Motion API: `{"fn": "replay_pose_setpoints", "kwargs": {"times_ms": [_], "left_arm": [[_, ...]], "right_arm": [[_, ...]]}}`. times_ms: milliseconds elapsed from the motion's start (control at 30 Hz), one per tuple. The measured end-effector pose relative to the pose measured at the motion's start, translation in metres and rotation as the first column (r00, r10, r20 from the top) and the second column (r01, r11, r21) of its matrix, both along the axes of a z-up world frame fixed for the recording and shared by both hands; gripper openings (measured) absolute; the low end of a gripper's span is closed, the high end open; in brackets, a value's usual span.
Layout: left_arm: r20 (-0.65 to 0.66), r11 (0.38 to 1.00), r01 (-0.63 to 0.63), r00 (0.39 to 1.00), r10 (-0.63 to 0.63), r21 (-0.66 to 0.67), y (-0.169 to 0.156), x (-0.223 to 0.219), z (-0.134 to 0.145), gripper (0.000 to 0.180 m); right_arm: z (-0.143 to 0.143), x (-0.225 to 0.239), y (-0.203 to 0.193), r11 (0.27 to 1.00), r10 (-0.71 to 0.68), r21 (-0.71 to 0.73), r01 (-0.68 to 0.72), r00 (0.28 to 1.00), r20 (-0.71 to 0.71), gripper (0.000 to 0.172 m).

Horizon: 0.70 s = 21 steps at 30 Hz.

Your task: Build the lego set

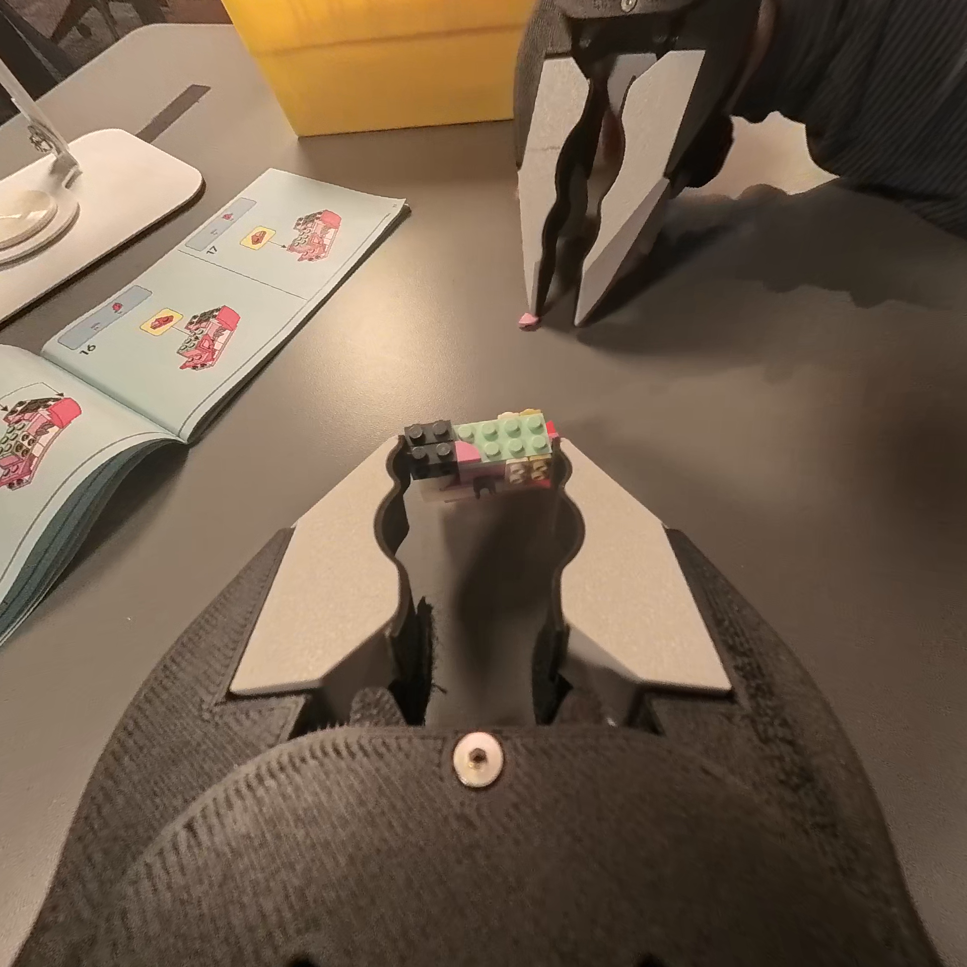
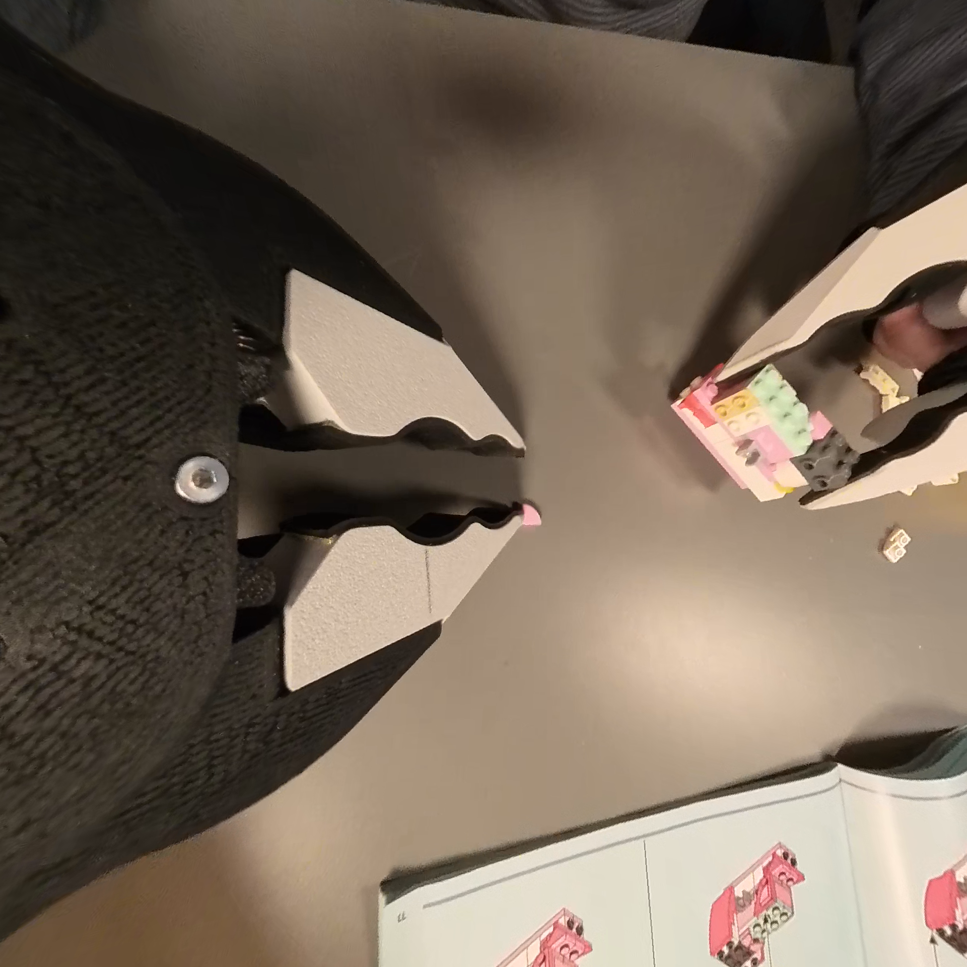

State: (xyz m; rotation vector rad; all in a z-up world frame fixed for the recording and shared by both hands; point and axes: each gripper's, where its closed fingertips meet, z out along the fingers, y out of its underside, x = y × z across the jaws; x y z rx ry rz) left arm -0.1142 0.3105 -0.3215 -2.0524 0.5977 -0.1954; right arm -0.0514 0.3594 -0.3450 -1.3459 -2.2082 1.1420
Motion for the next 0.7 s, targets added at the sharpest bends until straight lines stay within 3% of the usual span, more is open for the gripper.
{"fn": "replay_pose_setpoints", "kwargs": {"times_ms": [133,267,400,700], "left_arm": [[-0.001,1.0,0.001,1.0,-0.001,-0.002,0.0,0.0,0.0,0.053],[-0.001,1.0,0.002,1.0,-0.002,-0.002,0.0,0.001,-0.001,0.053],[-0.003,1.0,0.001,1.0,-0.001,0.001,0.0,0.001,0.0,0.053],[-0.006,1.0,0.005,1.0,-0.005,0.005,0.0,0.002,0.001,0.053]], "right_arm": [[0.002,0.001,-0.008,0.999,0.03,-0.027,-0.03,1.0,-0.001,0.018],[0.005,-0.004,0.007,0.998,-0.015,0.054,0.018,0.998,-0.059,0.01],[0.004,-0.006,0.01,0.999,-0.031,0.02,0.033,0.998,-0.06,0.015],[-0.002,-0.011,0.007,0.995,-0.008,0.096,0.015,0.997,-0.072,0.012]]}}
